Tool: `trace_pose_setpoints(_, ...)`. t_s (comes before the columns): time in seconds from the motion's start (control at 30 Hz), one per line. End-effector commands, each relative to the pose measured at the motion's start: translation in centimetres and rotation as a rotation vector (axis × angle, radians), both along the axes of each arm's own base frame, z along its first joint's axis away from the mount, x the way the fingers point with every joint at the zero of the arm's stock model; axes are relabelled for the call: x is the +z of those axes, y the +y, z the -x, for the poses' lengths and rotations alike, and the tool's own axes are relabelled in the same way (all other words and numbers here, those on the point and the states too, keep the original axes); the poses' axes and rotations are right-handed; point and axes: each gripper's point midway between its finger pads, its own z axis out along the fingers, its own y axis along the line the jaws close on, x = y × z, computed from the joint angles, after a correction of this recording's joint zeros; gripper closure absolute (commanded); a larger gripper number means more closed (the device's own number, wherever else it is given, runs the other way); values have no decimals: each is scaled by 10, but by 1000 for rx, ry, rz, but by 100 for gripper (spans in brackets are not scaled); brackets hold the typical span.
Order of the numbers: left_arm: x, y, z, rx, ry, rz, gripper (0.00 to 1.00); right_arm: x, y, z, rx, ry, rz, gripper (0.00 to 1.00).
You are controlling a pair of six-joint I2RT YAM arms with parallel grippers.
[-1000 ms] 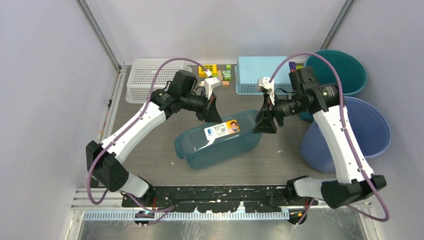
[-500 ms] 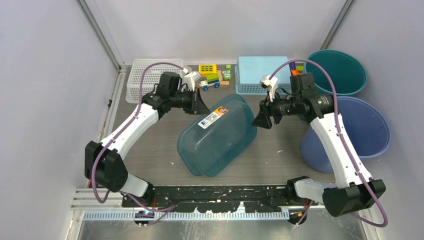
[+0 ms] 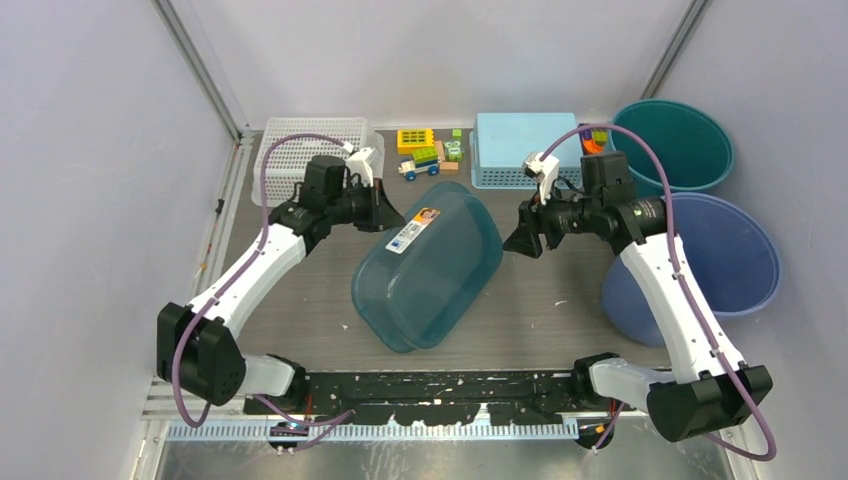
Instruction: Turn the large container upside down
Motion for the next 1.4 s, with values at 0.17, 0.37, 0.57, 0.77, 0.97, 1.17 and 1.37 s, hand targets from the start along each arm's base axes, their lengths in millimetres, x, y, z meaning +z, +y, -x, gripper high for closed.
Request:
trace_pose_setpoints(0.17, 9, 31, -23, 163, -108, -30, 100, -9, 1, -7, -35, 10, -17, 40)
trace_pose_setpoints(0.37, 4, 51, -30, 264, -116, -62, 100, -36, -2, -22, -127, 54, -10, 41)
trace_pose_setpoints(0.57, -4, 68, -36, 345, -107, -86, 100, -62, -2, -37, -194, 119, -11, 41)
trace_pose_setpoints(0.77, -10, 81, -40, 405, -97, -101, 100, -80, 2, -43, -205, 186, -22, 41)
trace_pose_setpoints(0.97, -19, 88, -41, 432, -85, -112, 100, -89, 3, -46, -212, 208, -17, 41)
trace_pose_setpoints(1.17, -29, 85, -41, 420, -70, -108, 100, -89, 1, -45, -212, 178, -15, 41)
trace_pose_setpoints(1.37, -36, 86, -41, 423, -71, -114, 100, -94, 0, -44, -206, 175, -4, 41)
